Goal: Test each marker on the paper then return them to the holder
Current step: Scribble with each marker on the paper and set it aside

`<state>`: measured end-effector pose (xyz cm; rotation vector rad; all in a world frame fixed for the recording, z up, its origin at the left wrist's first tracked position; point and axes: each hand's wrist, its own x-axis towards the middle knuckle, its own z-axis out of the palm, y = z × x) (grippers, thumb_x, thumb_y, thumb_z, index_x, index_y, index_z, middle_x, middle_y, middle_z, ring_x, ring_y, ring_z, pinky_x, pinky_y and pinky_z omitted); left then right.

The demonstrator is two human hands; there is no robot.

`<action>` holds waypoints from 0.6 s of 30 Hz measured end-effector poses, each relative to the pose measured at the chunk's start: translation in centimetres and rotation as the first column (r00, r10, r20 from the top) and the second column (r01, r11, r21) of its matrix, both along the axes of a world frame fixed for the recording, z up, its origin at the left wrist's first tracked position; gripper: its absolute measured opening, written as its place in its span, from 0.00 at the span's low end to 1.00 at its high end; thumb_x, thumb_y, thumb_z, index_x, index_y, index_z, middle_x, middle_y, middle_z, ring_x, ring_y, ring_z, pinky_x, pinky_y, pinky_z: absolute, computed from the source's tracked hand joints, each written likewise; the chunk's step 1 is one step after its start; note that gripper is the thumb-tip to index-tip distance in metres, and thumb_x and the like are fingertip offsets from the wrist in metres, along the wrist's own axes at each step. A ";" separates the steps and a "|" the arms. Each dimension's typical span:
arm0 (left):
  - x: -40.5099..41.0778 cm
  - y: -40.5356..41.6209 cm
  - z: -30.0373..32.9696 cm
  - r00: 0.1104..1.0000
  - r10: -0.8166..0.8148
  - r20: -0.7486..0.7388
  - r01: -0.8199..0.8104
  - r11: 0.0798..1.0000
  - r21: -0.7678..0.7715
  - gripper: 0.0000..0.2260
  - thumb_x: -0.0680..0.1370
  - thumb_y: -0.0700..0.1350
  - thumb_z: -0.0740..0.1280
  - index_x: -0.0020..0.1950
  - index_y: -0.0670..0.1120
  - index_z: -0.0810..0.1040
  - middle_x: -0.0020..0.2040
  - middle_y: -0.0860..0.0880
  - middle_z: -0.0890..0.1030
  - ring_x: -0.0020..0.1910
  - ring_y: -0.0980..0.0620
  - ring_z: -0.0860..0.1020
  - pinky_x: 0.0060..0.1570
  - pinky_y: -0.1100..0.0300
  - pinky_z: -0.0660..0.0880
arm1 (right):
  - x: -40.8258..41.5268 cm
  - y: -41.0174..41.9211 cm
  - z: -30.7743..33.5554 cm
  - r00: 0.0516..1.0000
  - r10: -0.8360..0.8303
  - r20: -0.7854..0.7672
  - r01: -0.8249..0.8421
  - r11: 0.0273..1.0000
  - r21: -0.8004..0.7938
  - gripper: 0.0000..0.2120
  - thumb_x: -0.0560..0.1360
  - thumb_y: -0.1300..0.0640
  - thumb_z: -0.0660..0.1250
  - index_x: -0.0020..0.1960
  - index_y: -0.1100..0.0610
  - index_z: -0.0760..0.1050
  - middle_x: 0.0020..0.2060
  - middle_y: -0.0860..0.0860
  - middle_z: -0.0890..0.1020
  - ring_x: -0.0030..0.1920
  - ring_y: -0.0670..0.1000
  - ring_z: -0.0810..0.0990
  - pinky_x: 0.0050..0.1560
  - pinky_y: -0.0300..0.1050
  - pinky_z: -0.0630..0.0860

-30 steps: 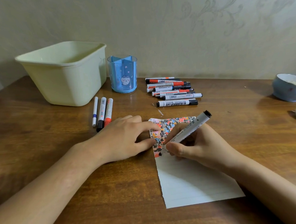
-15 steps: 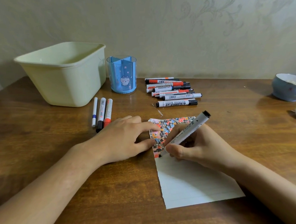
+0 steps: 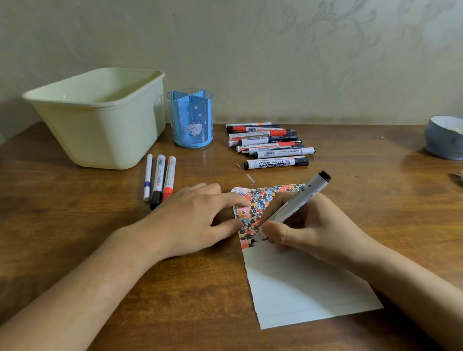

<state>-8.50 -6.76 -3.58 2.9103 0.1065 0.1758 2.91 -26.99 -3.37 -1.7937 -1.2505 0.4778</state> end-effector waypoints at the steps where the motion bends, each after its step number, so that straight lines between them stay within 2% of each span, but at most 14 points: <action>1: 0.0 0.0 0.0 1.000 0.001 0.002 -0.001 1.000 -0.003 0.20 0.79 0.63 0.59 0.71 0.69 0.64 0.43 0.58 0.69 0.47 0.60 0.69 0.45 0.62 0.66 | 0.0 0.0 0.0 1.000 0.001 0.003 -0.001 1.000 -0.003 0.03 0.75 0.59 0.73 0.44 0.53 0.81 0.36 0.46 0.83 0.36 0.46 0.83 0.37 0.40 0.79; 7: 0.1 0.0 0.0 1.000 0.002 0.003 -0.002 1.000 0.001 0.20 0.79 0.64 0.59 0.71 0.69 0.63 0.43 0.59 0.69 0.47 0.60 0.69 0.44 0.63 0.65 | 0.0 0.1 0.0 1.000 -0.007 0.015 0.007 1.000 -0.011 0.03 0.76 0.57 0.73 0.44 0.52 0.80 0.37 0.49 0.84 0.37 0.50 0.84 0.38 0.44 0.82; 18: 0.1 0.0 0.0 1.000 0.001 -0.003 -0.001 1.000 -0.004 0.20 0.79 0.64 0.59 0.71 0.69 0.63 0.43 0.59 0.69 0.47 0.61 0.69 0.44 0.63 0.66 | 0.1 0.0 -0.1 1.000 0.011 0.010 -0.011 1.000 -0.015 0.02 0.76 0.59 0.73 0.45 0.54 0.81 0.36 0.47 0.83 0.37 0.48 0.83 0.38 0.42 0.81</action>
